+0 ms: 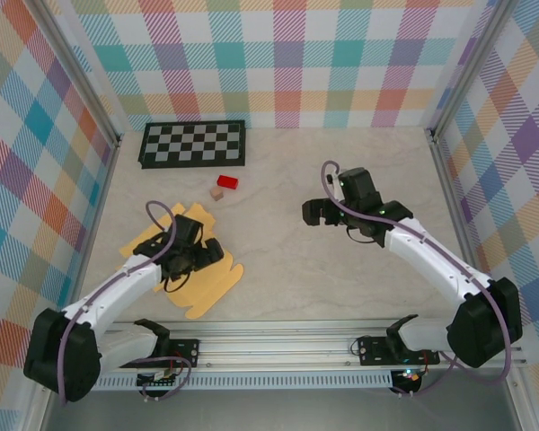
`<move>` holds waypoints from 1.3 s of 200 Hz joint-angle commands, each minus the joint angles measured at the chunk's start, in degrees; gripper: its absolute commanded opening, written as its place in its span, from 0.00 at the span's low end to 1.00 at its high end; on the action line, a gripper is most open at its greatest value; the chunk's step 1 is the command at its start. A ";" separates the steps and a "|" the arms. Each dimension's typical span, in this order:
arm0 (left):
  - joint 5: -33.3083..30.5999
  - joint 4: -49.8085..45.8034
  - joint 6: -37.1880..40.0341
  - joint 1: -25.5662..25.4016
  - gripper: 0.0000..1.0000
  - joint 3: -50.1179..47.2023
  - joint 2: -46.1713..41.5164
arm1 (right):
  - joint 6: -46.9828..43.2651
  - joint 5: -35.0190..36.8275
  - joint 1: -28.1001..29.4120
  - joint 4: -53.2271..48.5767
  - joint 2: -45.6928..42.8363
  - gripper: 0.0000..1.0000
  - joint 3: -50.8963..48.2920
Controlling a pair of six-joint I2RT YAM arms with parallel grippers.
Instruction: Fold the paper box
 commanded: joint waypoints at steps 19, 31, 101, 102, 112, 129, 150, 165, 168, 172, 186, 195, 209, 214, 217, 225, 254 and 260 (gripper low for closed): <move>-1.62 7.34 -2.07 -0.46 1.00 0.80 7.68 | 2.43 -0.87 1.11 -1.55 -0.28 1.00 -0.13; -8.67 3.60 -0.22 -0.40 1.00 4.34 9.04 | 2.34 -0.87 1.18 -1.68 -0.63 1.00 -0.54; -7.82 14.94 2.48 8.59 1.00 6.96 17.83 | 3.15 -1.62 1.56 -1.00 0.24 1.00 -0.17; -7.85 14.98 2.53 8.59 1.00 7.00 18.01 | 3.19 -1.60 1.55 -1.05 0.25 1.00 -0.11; -8.10 15.83 2.79 8.59 1.00 7.03 19.36 | 3.19 -1.49 1.55 -1.30 0.12 1.00 0.44; -7.02 20.40 4.08 8.05 1.00 6.04 20.42 | 3.12 -1.56 1.60 -1.77 -0.23 1.00 1.15; -6.34 22.20 4.70 5.19 1.00 6.07 21.68 | 3.13 -1.42 1.53 -2.60 -0.48 1.00 1.74; -6.08 23.22 3.90 2.19 1.00 5.55 22.85 | 3.25 -1.15 1.54 -3.42 -0.62 1.00 2.18; -6.00 23.62 3.61 1.54 1.00 5.42 23.12 | 3.26 -1.14 1.54 -3.50 -0.59 1.00 2.27; -5.92 24.27 3.21 0.72 1.00 5.08 23.55 | 3.29 -1.01 1.53 -3.61 -0.66 1.00 2.38; -5.37 26.76 0.71 -2.50 1.00 3.91 25.43 | 3.29 -0.61 1.55 -4.10 -0.93 1.00 2.72; -4.73 28.34 -0.99 -4.58 1.00 3.69 27.08 | 3.14 -0.14 1.57 -4.34 -1.07 1.00 2.89; -4.14 29.84 -3.17 -7.99 1.00 4.32 29.80 | 2.81 0.86 1.53 -4.98 -1.24 1.00 3.19; -4.07 30.46 -3.85 -9.32 1.00 4.85 30.81 | 2.63 1.17 1.53 -5.28 -1.25 1.00 3.28; -4.00 30.61 -4.25 -10.06 1.00 5.23 31.39 | 2.50 1.38 1.53 -5.42 -1.35 1.00 3.35; -3.92 31.12 -5.01 -12.12 1.00 6.71 33.10 | 2.11 1.98 1.53 -5.92 -1.40 1.00 3.51; -2.50 31.70 -8.37 -19.07 1.00 14.68 39.11 | 0.37 5.36 1.38 -7.86 -2.75 1.00 3.74; -2.13 31.80 -8.60 -20.34 1.00 16.79 40.22 | -0.01 5.92 1.20 -8.19 -3.14 1.00 3.78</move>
